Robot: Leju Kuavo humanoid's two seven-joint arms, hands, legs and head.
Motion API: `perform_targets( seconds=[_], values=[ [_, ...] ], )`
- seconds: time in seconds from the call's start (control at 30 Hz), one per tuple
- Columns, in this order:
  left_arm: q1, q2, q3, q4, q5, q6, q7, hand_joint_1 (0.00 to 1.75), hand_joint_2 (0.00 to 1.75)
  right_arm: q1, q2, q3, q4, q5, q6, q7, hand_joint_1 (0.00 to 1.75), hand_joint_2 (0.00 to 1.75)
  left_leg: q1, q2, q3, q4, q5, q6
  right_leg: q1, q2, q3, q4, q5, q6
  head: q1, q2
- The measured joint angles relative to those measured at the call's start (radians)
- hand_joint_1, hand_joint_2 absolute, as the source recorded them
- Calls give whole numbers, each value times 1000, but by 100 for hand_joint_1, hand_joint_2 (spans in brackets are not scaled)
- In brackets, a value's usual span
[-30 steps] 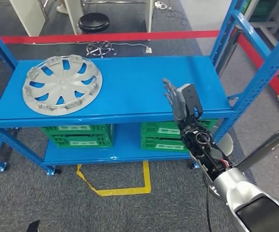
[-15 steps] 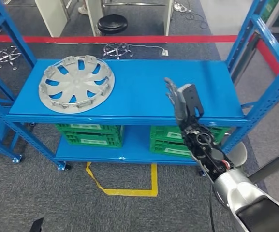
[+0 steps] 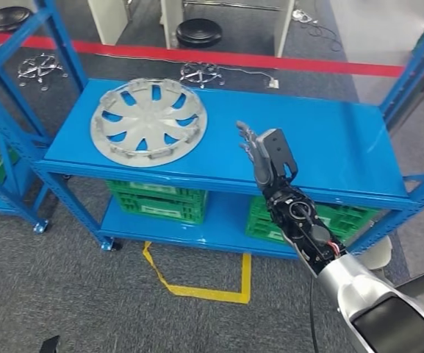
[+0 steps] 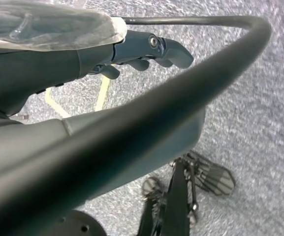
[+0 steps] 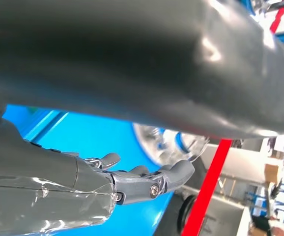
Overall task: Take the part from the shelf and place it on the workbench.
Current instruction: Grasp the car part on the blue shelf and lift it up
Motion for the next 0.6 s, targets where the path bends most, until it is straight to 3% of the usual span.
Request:
perform_targets(
  seconds=[0.07, 0.1, 0.13, 0.17, 0.23, 0.3, 0.33, 0.4, 0.47, 0.53, 0.6],
  values=[
    [0, 0, 0, 0, 1, 0, 0, 0, 0, 5, 0, 0, 1, 0, 0, 0, 0, 0, -4, -15, 1, 0, -1, 5, 2, 17, -67, 142, -57, -3, 13, 0],
    [0, 0, 0, 0, 1, 0, 0, 0, 0, 9, 0, 0, 1, 0, -1, 0, 0, 0, -7, -25, 2, 0, -2, 7, 4, 21, -90, 185, -64, -6, 17, 0],
    [1, 0, 0, 0, 1, 0, 0, 0, 0, 12, 0, 0, 2, 0, -1, 0, 0, 0, -10, -35, 3, 0, -3, 8, 5, 23, -98, 190, -51, -10, 21, 0],
    [1, 0, 0, 0, 1, 0, 0, 0, 0, 14, 0, 0, 2, 0, -1, 0, 0, 0, -12, -45, 6, 0, -3, 9, 8, 27, -88, 156, -20, -17, 25, 0],
    [1, -2, 0, 0, 1, 0, 0, 0, 0, 12, 0, 0, 2, 0, -2, 0, 0, 0, -15, -63, 11, 0, -5, 8, 14, 56, -37, 25, 60, -37, 31, 0],
    [-1, -3, 0, 0, 1, 0, 1, 0, 0, 10, 0, 0, 2, 0, -2, 0, 0, 0, -13, -79, 10, -1, -3, 4, 20, 85, 4, -67, 100, -52, 32, 0],
    [-1, -3, 0, 0, 2, 0, 2, 0, 0, 10, 0, 0, 2, 0, -2, 0, 0, 0, -10, -87, 7, -2, 0, -1, 22, 89, 11, -80, 99, -56, 33, 0],
    [4, -3, 0, 0, 3, 0, 4, 0, 0, 10, 1, 0, 1, 1, -2, 0, 0, 0, -7, -93, 3, -5, 4, -12, 22, 72, 23, -101, 101, -58, 39, 0],
    [6, -3, 0, 0, 4, 0, 4, 0, 0, 8, 3, 0, 0, 2, -2, 0, 0, 0, -10, -61, -15, 28, -19, -21, 17, 54, 34, -127, 110, -62, 34, 0],
    [2, -2, 0, 0, 4, 0, 4, 0, 0, 8, 4, 0, 0, 2, -2, 0, 0, 0, -11, -22, -68, 139, -78, -28, 16, 35, 37, -137, 116, -66, 21, 0],
    [1, -3, 0, 0, 4, 0, 4, 0, 0, 11, 4, 0, 1, 2, -1, 0, 0, 0, -8, -13, -126, 255, -120, -36, 17, 15, 36, -137, 115, -67, 9, 0]
  ],
)
